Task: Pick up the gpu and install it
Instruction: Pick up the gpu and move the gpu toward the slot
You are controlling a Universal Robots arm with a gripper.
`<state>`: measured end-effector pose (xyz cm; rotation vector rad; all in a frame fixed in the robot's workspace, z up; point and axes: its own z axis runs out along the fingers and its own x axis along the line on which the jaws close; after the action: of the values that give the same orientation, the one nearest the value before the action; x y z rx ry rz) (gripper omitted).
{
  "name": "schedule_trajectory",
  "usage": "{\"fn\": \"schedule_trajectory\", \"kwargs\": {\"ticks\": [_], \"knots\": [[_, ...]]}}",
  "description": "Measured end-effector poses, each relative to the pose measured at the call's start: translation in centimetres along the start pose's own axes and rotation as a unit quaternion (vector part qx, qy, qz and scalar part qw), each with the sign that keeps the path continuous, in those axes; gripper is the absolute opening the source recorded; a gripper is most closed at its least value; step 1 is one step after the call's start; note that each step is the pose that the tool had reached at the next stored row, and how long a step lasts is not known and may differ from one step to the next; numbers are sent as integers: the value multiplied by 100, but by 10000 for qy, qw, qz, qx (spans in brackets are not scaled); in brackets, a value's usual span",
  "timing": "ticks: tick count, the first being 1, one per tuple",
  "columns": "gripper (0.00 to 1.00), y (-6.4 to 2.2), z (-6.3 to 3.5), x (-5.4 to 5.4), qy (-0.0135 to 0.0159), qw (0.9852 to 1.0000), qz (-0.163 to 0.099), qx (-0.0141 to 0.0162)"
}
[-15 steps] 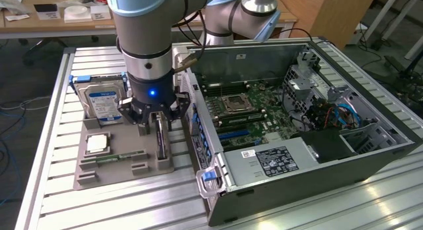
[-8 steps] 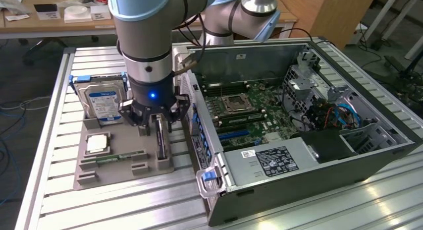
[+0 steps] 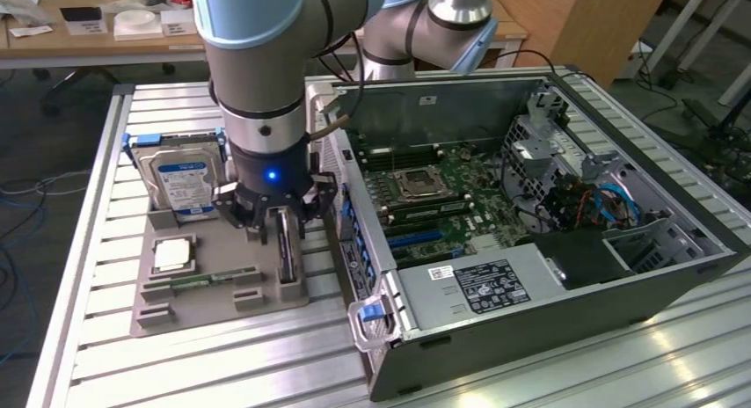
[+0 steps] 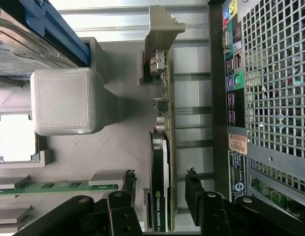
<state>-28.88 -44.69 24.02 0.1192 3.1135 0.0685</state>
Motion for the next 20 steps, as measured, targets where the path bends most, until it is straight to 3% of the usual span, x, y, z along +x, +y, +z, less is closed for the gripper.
{"fn": "schedule_trajectory", "kwargs": {"ticks": [20], "knots": [[53, 47, 96, 6, 0, 10000, 1, 0]]}}
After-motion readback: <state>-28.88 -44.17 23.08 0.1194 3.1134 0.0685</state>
